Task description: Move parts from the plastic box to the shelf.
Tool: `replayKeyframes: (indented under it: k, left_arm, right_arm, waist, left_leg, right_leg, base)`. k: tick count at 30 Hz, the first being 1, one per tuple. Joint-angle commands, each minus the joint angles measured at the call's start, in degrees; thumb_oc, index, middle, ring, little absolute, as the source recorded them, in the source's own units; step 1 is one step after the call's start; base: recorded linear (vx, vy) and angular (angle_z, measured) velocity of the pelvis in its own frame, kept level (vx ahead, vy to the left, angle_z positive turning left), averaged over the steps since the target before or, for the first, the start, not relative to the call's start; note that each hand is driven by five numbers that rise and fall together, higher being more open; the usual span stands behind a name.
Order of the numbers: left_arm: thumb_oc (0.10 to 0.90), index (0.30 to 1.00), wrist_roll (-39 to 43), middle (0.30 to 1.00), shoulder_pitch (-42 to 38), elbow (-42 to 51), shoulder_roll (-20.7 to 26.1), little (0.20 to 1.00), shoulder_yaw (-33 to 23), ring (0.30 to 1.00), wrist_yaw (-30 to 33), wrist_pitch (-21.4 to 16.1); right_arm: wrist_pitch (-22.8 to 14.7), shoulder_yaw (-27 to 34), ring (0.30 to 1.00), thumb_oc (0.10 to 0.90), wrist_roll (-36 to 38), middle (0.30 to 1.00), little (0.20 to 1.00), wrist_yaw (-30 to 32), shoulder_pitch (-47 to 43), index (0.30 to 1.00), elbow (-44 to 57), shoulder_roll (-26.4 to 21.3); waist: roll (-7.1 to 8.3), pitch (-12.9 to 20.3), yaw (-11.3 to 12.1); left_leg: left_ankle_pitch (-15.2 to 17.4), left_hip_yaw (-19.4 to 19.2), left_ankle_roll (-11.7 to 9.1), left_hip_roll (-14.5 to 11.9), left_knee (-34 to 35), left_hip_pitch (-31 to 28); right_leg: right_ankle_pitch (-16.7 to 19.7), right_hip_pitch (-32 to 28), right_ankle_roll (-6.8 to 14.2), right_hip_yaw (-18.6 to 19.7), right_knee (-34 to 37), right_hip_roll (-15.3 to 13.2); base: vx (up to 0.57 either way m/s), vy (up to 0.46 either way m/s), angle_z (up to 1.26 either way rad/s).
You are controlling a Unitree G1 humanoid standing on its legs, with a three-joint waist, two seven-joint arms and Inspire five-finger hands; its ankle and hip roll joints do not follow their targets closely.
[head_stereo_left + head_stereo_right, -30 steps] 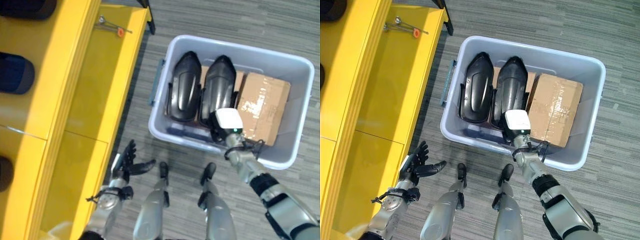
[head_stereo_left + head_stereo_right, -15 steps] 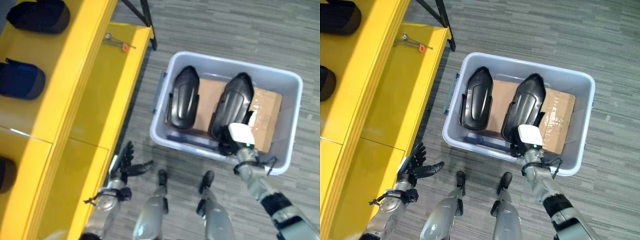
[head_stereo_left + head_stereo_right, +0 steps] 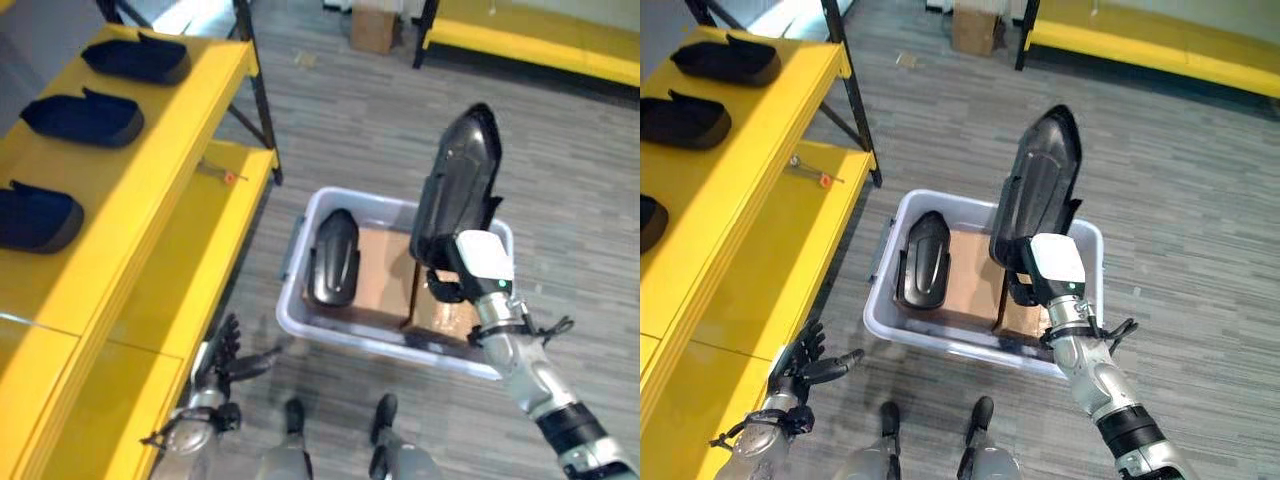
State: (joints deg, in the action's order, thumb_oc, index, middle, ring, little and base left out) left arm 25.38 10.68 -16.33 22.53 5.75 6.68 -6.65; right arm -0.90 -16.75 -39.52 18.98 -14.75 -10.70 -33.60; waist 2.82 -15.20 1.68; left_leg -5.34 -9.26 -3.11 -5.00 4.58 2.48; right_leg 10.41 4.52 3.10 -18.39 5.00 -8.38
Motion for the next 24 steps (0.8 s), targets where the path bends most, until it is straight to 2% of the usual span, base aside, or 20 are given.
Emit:
replayKeyframes:
  k: [1, 7, 10, 14, 16, 17, 20, 24]
  left_arm:
    - [0.900, 1.000, -2.82, 1.000, -1.39, -0.14, 1.45, 1.000, -0.63, 1.000, -0.89, -3.42]
    - [0.900, 1.000, -3.39, 1.000, -0.33, -0.64, 0.41, 1.000, -1.78, 1.000, -0.84, -2.70]
    - [0.900, 1.000, -3.13, 1.000, -0.23, -0.53, 0.13, 1.000, -1.97, 1.000, -0.71, -2.72]
    - [0.900, 1.000, -1.54, 1.000, -0.06, -0.43, -0.61, 1.000, -2.03, 1.000, -0.03, -2.63]
    - [0.900, 1.000, -1.53, 1.000, -0.08, -0.42, -0.64, 1.000, -2.09, 1.000, -0.02, -2.61]
    - [0.900, 1.000, -0.93, 1.000, 0.18, -0.32, -1.09, 1.000, -2.00, 1.000, 0.19, -2.63]
    - [0.900, 1.000, 0.36, 1.000, 0.26, 0.00, -1.31, 1.000, -2.03, 1.000, 0.50, -2.81]
    - [0.900, 1.000, 1.23, 1.000, 0.63, 0.34, -1.27, 1.000, -2.05, 1.000, 0.44, -2.81]
  right_arm:
    - [-3.90, 2.09, 0.300, 0.400, -2.24, 0.300, 0.300, 1.49, -3.67, 0.300, 5.34, -3.98]
    - [-6.30, -0.40, 0.300, 0.400, 3.37, 0.300, 0.300, -3.22, -5.31, 0.300, 8.13, -3.61]
    - [-6.55, -1.46, 0.300, 0.400, 4.45, 0.300, 0.300, -3.81, -6.70, 0.300, 8.07, -3.57]
    - [-7.46, -4.18, 0.300, 0.400, 7.54, 0.300, 0.300, -4.52, -11.31, 0.300, 8.72, -3.48]
    - [-7.46, -4.27, 0.300, 0.400, 7.60, 0.300, 0.300, -4.52, -11.46, 0.300, 8.65, -3.49]
    - [-7.70, -5.42, 0.300, 0.400, 8.44, 0.300, 0.300, -4.63, -13.22, 0.300, 8.65, -3.33]
    - [-8.29, -7.72, 0.300, 0.400, 9.88, 0.300, 0.300, -4.80, -17.05, 0.300, 8.65, -2.70]
    - [-8.51, -9.35, 0.300, 0.400, 10.38, 0.300, 0.300, -5.14, -19.41, 0.300, 9.00, -2.59]
  waist:
    - [-0.57, 7.22, 0.65]
    - [0.01, 9.47, 1.27]
    - [0.01, 9.72, 1.49]
    - [-0.04, 10.08, 2.83]
    - [-0.12, 10.05, 2.67]
    - [-0.21, 10.03, 3.53]
    - [-0.43, 9.30, 4.99]
    - [-1.45, 7.63, 7.43]
  left_leg:
    - [4.57, 1.63, -0.53, -2.93, 0.20, -4.19]
    - [4.35, 1.88, -1.12, -4.33, 0.23, -6.04]
    - [4.16, 2.31, -1.47, -5.07, 0.10, -6.32]
    - [3.24, 3.46, -2.63, -7.28, -1.13, -6.01]
    - [3.26, 3.60, -2.71, -7.39, -1.19, -5.93]
    - [2.67, 4.58, -3.16, -8.40, -2.19, -5.09]
    - [1.66, 6.76, -3.61, -9.19, -3.63, -3.19]
    - [-1.52, 10.80, -4.94, -9.37, -2.81, -0.14]
  right_leg:
    - [-3.54, -0.62, 6.48, 1.26, -2.70, -3.81]
    - [-5.87, -2.66, 5.58, 1.51, -3.62, -2.30]
    - [-6.85, -3.31, 5.09, 1.36, -4.05, -1.69]
    - [-8.63, -4.58, 3.60, 0.85, -4.26, 0.44]
    - [-8.67, -4.61, 3.53, 0.72, -4.25, 0.54]
    - [-9.35, -5.09, 2.92, 0.28, -4.04, 1.52]
    - [-10.00, -5.24, 2.15, -1.05, -3.93, 2.47]
    - [-10.57, -5.31, 1.53, -4.63, -3.59, 2.98]
  base:
    - [0.03, -0.019, -0.05]
    - [0.02, -0.053, -0.04]
    - [0.02, -0.098, 0.03]
    - [0.00, -0.142, 0.03]
    - [0.00, -0.085, 0.09]
    - [0.00, -0.161, 0.18]
    - [-0.02, -0.165, 0.26]
    - [-0.08, -0.117, 0.46]
